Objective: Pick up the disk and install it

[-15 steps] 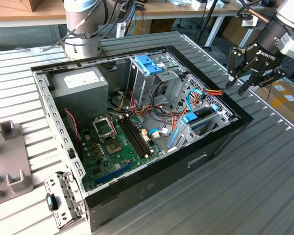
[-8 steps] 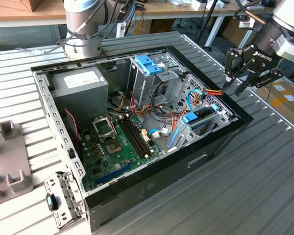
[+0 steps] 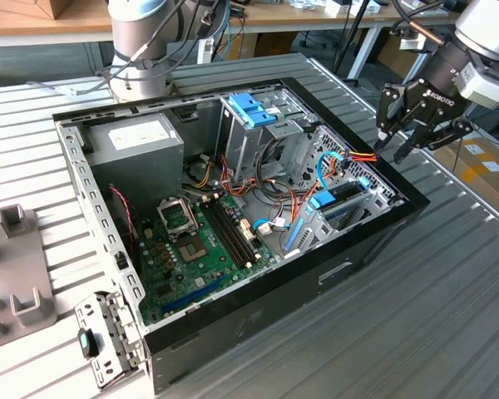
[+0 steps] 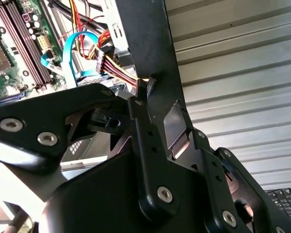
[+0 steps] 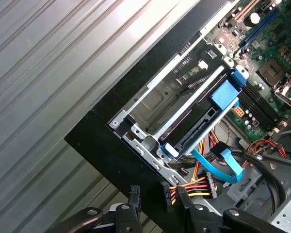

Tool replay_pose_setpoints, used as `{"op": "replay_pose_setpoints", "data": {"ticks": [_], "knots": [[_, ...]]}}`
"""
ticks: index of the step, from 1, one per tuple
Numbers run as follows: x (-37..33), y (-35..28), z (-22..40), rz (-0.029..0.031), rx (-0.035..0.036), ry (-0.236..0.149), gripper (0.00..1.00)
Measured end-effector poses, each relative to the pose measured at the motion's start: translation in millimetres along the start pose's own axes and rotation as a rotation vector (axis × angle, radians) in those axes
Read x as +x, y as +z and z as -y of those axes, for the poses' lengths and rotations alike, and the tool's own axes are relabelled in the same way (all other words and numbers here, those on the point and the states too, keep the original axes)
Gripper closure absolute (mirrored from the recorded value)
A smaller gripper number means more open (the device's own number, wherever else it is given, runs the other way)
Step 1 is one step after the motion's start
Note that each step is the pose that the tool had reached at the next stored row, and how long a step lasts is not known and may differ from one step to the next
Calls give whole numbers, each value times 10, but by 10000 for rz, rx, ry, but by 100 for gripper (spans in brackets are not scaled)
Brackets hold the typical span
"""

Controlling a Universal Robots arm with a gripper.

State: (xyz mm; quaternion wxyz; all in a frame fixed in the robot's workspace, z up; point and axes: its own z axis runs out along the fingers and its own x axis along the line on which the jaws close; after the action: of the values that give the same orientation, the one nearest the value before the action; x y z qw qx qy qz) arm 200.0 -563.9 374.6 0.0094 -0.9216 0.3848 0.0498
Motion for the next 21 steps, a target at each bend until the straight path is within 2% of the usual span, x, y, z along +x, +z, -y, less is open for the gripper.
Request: {"op": "replay_pose_setpoints", "data": {"ticks": [1,7,9,11,21], "knots": [[-1,8,2,-5,-20,-197,58],[-17,52,5,5,-34,-489,58],[-20,59,10,-5,-82,-965,58],[-23,66,14,-11,-108,-1244,58],[-31,102,25,1,-102,-1313,58]]}}
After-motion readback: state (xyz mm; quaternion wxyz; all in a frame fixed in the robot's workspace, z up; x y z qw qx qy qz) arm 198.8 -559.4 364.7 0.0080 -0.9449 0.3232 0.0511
